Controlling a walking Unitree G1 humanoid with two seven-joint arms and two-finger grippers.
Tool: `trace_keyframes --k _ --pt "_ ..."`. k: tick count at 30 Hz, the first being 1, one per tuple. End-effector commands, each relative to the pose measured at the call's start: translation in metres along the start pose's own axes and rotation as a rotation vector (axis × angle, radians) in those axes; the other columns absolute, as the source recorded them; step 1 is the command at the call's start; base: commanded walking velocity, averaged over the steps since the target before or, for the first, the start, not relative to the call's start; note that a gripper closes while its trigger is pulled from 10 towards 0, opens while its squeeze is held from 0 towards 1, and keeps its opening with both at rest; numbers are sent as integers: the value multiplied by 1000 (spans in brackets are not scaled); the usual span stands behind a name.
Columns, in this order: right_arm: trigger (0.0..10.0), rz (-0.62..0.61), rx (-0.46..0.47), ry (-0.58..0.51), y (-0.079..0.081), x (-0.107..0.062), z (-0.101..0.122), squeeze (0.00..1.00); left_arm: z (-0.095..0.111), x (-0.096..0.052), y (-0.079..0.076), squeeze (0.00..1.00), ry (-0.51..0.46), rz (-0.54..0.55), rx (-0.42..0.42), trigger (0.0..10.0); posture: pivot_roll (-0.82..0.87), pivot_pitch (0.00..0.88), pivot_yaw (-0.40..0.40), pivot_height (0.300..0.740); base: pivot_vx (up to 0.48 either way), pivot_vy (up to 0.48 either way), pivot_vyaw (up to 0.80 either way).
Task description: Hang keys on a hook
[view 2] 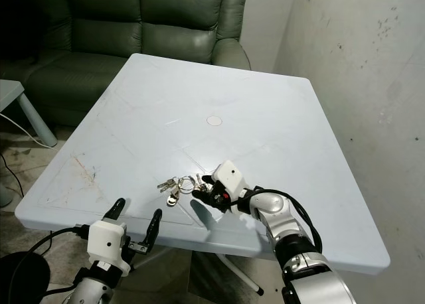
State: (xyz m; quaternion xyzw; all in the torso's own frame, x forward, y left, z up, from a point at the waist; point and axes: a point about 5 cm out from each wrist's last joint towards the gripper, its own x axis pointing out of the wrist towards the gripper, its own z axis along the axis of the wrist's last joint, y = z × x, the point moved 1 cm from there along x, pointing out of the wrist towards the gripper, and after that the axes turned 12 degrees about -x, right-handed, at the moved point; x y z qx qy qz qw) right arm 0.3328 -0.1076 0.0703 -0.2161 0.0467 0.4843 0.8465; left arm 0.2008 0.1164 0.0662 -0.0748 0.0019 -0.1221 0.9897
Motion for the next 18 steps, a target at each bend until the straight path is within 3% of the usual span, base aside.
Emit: trace_keyframes --k 1,2,18 --pt "6118 -8 -9 3 -7 -3 1 0 2 0 -3 0 -6 -3 1 10000 37 6 -98 740 0 0 0" --pt "10000 -10 -9 3 -7 -3 2 0 2 0 -3 0 -6 -3 1 10000 37 11 -98 740 0 0 0" --pt "10000 -58 9 52 -8 3 -1 0 3 1 -3 0 -6 4 3 10000 39 16 -97 740 0 0 0"
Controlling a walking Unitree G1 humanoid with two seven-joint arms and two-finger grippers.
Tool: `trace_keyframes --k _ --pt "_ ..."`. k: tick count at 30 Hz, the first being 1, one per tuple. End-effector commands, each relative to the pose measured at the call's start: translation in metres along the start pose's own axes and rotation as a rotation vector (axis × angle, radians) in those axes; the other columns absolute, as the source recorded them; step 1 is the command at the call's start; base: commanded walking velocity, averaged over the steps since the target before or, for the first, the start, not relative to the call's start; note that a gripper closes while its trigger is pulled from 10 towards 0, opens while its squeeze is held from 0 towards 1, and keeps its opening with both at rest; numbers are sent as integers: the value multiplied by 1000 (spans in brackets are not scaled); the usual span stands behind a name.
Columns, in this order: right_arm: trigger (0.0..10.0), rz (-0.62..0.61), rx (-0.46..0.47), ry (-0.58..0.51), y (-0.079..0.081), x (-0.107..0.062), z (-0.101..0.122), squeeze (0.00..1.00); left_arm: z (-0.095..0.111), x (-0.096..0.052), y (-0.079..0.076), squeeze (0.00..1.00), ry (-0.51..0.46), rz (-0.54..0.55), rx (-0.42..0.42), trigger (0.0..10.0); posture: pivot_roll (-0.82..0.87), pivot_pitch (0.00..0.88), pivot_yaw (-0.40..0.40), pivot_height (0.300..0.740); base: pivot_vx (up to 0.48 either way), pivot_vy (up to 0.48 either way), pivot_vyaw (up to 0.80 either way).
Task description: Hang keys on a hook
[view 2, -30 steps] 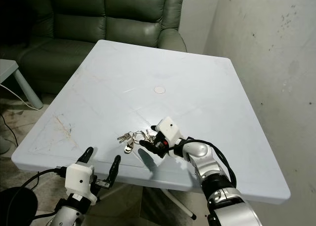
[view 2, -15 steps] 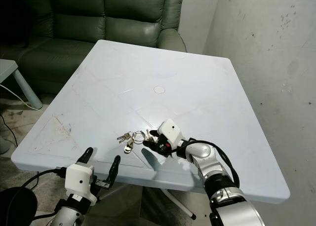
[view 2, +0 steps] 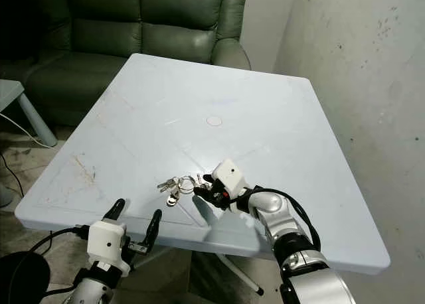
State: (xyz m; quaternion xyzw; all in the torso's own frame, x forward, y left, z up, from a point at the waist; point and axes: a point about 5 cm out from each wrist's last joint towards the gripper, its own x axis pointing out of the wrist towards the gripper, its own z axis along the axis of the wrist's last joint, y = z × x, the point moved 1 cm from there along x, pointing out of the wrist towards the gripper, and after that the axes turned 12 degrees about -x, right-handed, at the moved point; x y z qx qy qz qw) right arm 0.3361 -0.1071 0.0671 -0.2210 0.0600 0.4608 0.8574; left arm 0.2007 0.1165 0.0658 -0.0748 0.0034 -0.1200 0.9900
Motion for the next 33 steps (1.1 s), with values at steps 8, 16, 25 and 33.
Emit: trace_keyframes --k 8,16,25,33 --pt "3373 14 -14 13 -8 -5 0 0 3 2 -3 0 -9 2 3 10000 38 16 -98 740 0 0 0" --pt "0 39 -18 16 -10 -10 -2 0 3 2 -3 0 -9 1 5 10000 38 16 -96 740 0 0 0" --pt "0 37 -19 12 -11 -11 -2 0 3 2 -2 0 -8 0 8 10000 37 17 -92 740 0 0 0" --pt "0 32 -22 5 -13 -12 -1 0 2 1 -2 0 -5 -3 8 10000 40 11 -91 740 0 0 0"
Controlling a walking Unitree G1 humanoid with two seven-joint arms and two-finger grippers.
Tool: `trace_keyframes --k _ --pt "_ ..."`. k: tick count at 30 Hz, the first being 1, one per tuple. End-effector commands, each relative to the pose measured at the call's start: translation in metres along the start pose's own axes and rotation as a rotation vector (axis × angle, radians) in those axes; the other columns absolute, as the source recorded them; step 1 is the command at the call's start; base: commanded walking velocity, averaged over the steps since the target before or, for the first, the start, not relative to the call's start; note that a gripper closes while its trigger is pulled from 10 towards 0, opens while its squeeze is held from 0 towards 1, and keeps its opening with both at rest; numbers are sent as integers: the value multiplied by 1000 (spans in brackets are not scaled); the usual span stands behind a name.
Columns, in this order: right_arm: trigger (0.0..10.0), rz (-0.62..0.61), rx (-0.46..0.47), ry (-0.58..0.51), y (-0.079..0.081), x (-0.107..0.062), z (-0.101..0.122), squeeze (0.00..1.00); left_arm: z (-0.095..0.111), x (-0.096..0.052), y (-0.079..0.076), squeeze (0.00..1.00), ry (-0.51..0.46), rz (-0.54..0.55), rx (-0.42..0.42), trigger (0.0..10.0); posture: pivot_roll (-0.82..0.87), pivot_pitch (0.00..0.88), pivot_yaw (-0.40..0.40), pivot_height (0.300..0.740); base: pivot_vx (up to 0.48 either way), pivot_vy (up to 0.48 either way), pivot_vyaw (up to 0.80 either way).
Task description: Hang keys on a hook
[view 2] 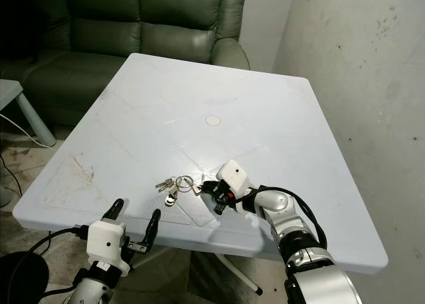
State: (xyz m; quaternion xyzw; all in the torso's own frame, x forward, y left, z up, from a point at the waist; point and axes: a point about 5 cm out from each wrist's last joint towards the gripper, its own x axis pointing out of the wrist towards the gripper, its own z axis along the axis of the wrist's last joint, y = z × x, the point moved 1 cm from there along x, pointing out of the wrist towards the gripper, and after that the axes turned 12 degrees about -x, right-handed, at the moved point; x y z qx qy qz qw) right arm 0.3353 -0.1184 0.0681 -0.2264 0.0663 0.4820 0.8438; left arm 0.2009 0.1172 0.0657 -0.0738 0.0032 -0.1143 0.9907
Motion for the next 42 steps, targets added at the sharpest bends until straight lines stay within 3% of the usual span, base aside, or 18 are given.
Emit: trace_keyframes --k 1,11,22,29,31,35,36,38,42 --pt "0 -17 -6 -7 -8 -3 3 0 2 1 -3 0 -3 -15 7 10000 40 11 -91 740 0 0 0" --pt "0 -94 92 -114 -17 -2 14 0 1 0 -4 0 -1 -17 7 10000 44 2 -93 740 0 0 0" --pt "0 -350 279 -357 -42 -6 40 0 2 3 3 0 -9 15 9 10000 41 2 -95 740 0 0 0" --pt "0 -472 281 -431 -46 -12 48 0 8 10 17 0 -28 76 1 10000 34 0 -93 740 0 0 0" --pt "0 -537 287 -450 -48 -17 50 0 13 14 27 0 -47 125 -47 10000 27 0 -91 740 0 0 0" --pt "0 -549 292 -452 -48 -18 51 0 13 14 28 0 -50 131 -53 10000 27 0 -91 740 0 0 0" --pt "10000 -598 292 -451 -49 -22 52 0 20 18 38 0 -76 171 -83 10000 10 0 -79 740 0 0 0" --pt "10000 -692 303 -460 -48 -31 54 0 35 25 56 0 -131 237 -131 10000 9 0 -73 740 0 0 0" --pt "10000 -693 278 -456 -44 -33 54 0 38 27 60 0 -138 241 -115 10000 8 0 -69 740 0 0 0"
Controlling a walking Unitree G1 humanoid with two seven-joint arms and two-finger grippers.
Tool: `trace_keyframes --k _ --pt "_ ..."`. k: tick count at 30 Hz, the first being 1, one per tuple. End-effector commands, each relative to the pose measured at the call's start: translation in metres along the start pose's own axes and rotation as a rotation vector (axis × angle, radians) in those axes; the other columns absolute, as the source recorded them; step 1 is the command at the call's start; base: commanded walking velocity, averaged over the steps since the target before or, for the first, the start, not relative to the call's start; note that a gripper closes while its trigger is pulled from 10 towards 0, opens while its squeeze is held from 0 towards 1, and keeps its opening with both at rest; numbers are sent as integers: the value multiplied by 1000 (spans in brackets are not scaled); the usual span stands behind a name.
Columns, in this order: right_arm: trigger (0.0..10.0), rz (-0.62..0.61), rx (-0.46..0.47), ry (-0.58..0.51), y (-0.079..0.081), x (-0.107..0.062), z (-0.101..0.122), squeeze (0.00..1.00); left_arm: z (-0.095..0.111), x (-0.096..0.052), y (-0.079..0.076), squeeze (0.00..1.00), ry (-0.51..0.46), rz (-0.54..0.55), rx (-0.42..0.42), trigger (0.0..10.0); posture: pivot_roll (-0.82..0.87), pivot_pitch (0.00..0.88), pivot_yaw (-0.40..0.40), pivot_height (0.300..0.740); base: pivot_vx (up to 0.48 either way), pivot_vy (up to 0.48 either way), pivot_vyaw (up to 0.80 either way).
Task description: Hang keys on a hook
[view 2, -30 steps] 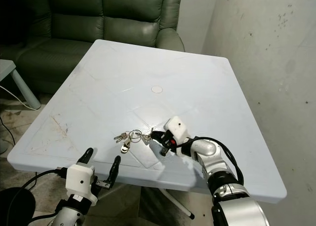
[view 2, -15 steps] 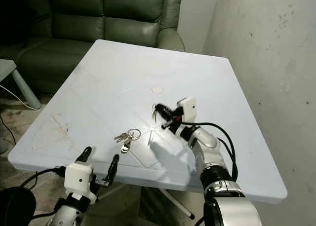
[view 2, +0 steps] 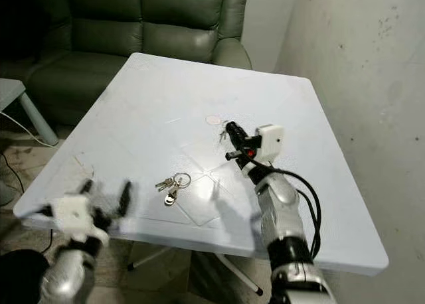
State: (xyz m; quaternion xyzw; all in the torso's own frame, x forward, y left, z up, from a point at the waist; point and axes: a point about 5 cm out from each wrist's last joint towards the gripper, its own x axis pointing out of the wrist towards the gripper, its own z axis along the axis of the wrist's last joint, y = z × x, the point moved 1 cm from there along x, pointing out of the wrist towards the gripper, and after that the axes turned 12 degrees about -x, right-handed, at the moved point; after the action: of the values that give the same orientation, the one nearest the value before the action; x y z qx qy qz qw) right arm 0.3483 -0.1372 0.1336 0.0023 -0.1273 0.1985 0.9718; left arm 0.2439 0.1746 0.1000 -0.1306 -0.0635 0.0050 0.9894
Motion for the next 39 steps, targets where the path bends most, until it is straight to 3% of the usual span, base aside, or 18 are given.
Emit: trace_keyframes --k 1,12,22,33,39 --pt "10000 -12 -71 -22 0 -6 8 0 0 -1 4 0 15 19 9 10000 1 0 -60 740 0 0 0" --pt "10000 -93 -136 9 8 -29 8 0 10 8 11 0 -6 19 8 10000 -16 0 -43 740 0 0 0" --pt "10000 -160 -215 38 -2 -40 16 0 22 13 19 0 -26 6 17 10000 -28 0 -29 740 0 0 0" --pt "10000 -176 -213 60 -3 -39 15 0 22 17 23 0 -23 12 18 10000 -31 0 -29 740 0 0 0" --pt "10000 -184 -214 56 -3 -37 18 0 21 21 16 0 -29 -6 5 10000 -36 0 -37 740 0 0 0"
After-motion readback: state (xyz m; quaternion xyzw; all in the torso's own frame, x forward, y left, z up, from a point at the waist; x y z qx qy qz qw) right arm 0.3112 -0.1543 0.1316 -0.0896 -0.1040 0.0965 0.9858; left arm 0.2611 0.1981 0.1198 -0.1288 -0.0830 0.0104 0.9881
